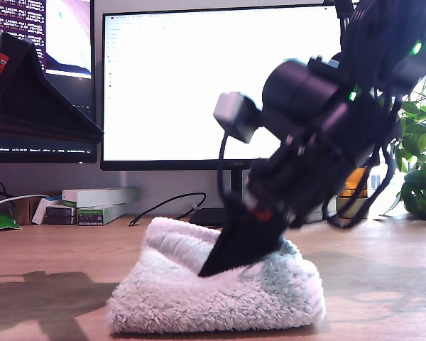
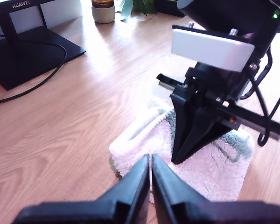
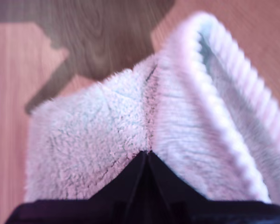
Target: Fold the tea towel to a neat square and place it to the right
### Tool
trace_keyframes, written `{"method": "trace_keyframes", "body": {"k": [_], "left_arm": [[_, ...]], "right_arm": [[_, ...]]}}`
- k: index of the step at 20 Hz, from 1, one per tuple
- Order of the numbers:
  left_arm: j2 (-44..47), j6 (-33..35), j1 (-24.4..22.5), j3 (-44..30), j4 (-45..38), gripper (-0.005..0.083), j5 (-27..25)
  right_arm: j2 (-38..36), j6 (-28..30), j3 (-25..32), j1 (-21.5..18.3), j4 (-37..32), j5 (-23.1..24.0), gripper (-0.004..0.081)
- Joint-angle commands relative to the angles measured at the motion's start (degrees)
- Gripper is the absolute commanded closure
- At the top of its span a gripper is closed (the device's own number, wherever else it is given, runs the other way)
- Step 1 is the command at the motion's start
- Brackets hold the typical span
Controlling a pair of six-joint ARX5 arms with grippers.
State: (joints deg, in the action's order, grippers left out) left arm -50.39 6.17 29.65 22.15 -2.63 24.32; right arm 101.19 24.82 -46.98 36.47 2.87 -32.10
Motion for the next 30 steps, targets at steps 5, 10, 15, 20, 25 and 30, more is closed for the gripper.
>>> {"method": "trace_keyframes", "body": {"k": [5, 10, 15, 20, 25, 30], "left_arm": [[-0.24, -0.17, 0.13, -0.46, -0.2, 0.0792, 0.07], [-0.24, -0.15, 0.13, -0.46, 0.24, 0.0792, 0.02], [-0.24, 0.31, 0.09, -0.46, 1.01, 0.0792, -0.76], [-0.24, 0.28, 0.09, -0.46, 0.92, 0.0792, -0.83], [-0.24, 0.24, 0.09, -0.46, 0.85, 0.0792, -0.79], [-0.22, -0.2, 0.09, -0.44, 0.74, 0.0792, -0.79]], "right_arm": [[7.82, -11.17, 0.72, 0.61, -3.45, 8.31, 0.0782], [5.64, -21.07, 0.74, -0.44, -3.72, 25.92, 0.0782], [2.73, -28.35, 1.16, -2.23, 2.43, 36.74, 0.0782], [-1.57, -36.5, 6.54, -3.67, 5.49, 45.29, 0.0782], [-6.14, -42.97, 14.08, -6.82, 8.44, 49.22, 0.0782], [-11.21, -45.72, 19.58, -10.8, 15.67, 51.15, 0.0783]]}}
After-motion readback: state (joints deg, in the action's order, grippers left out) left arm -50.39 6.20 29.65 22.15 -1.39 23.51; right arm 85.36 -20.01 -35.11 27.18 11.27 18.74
